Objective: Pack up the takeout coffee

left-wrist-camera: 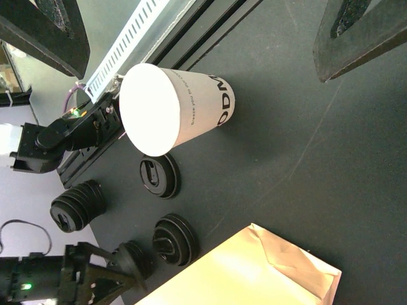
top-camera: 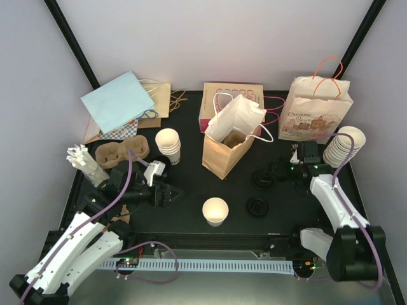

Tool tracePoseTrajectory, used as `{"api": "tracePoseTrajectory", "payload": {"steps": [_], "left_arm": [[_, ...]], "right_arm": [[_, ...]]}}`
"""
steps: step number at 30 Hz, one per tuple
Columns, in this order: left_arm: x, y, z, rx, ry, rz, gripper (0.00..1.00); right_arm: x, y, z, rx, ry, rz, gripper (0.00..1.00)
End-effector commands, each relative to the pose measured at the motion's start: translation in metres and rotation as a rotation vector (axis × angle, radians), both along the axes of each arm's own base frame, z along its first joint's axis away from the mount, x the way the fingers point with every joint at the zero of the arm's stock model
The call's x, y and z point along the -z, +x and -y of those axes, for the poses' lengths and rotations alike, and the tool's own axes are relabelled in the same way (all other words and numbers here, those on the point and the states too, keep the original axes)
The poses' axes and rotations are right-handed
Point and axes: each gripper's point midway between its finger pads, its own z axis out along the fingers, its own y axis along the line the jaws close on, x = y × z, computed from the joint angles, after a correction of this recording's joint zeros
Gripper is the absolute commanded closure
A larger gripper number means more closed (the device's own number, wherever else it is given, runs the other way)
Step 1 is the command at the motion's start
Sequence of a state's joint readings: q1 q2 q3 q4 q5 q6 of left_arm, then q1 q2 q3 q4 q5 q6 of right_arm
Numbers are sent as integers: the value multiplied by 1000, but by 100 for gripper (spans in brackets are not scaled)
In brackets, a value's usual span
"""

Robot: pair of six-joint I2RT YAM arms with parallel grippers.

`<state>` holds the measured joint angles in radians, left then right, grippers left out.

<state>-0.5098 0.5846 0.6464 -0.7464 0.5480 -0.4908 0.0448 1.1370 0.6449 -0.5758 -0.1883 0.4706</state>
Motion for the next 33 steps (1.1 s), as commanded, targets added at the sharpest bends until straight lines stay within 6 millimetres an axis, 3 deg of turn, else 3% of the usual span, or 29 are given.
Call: {"api": "tracePoseTrajectory", "payload": {"steps": [1,9,19,29,33], "left_arm": [[-13,2,5,12,-33,18,1],[-7,2,12,23,-62,-18,1],[7,-1,19,18,-91,-79,1],[16,-3,17,-18,-91,-110,1],[22,-4,17,-30,-100,-131,2]], "right_arm": [[-39,-6,-15,-54,35,80,22],[-78,-45,-67,-210,41,146,22],[-84,-100,-126,-399,65,175,23],[-90,-133,-184,-603,-71,303,23],[-98,-136,-200,-653,-126,370,23]]}}
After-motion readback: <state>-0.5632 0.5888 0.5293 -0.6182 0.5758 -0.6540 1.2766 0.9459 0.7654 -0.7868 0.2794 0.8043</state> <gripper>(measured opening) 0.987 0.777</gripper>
